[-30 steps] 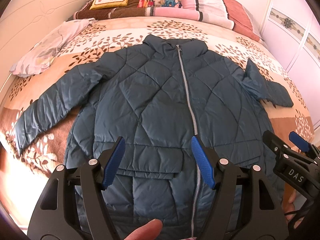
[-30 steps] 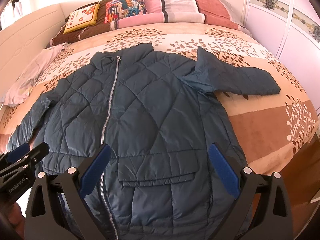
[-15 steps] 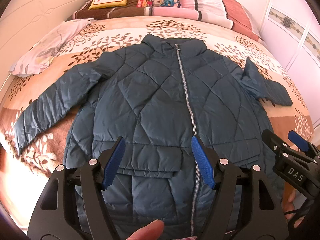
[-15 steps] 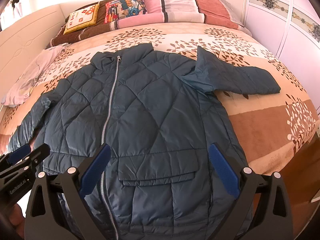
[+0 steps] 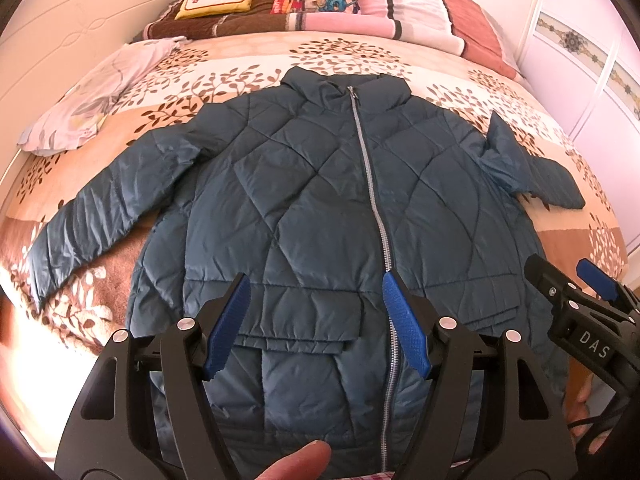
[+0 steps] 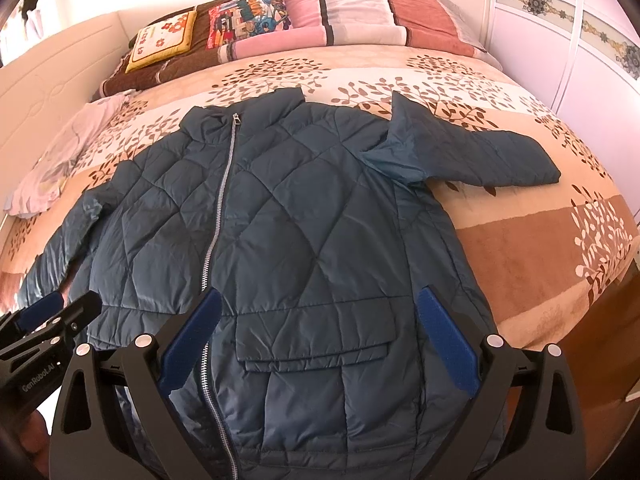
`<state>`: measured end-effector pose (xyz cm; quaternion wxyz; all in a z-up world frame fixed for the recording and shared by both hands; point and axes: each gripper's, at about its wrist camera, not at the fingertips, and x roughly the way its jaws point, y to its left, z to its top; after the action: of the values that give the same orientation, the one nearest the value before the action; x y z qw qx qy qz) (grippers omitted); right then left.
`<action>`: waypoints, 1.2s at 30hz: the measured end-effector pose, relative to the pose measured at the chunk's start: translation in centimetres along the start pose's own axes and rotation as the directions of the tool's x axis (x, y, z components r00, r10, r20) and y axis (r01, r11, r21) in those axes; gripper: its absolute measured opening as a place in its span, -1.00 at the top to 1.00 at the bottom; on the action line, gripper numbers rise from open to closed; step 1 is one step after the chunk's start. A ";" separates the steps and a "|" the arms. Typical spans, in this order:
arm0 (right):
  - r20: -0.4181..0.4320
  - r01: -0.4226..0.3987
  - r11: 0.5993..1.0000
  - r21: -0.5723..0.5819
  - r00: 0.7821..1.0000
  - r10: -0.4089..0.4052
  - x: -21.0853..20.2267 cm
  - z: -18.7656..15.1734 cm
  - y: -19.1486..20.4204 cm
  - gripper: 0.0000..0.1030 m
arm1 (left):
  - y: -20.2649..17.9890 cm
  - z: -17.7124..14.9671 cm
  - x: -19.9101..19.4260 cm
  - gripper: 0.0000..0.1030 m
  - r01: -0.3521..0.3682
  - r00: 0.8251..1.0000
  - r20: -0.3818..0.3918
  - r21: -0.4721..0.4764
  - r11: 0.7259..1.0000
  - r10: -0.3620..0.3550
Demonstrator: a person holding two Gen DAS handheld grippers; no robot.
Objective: Fold large clothes
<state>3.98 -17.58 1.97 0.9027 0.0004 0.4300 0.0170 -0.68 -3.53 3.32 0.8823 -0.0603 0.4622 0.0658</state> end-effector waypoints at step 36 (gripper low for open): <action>-0.023 0.040 0.994 0.098 0.999 -0.038 2.8 0.7 -5.4 -0.85 | -1.8 0.5 2.6 -0.33 -0.027 0.997 -0.078 0.055 0.998 0.031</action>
<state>6.43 -22.93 0.16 0.8972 0.0365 0.4396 -0.0218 1.51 -5.02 1.59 0.8637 -0.0322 0.4989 0.0636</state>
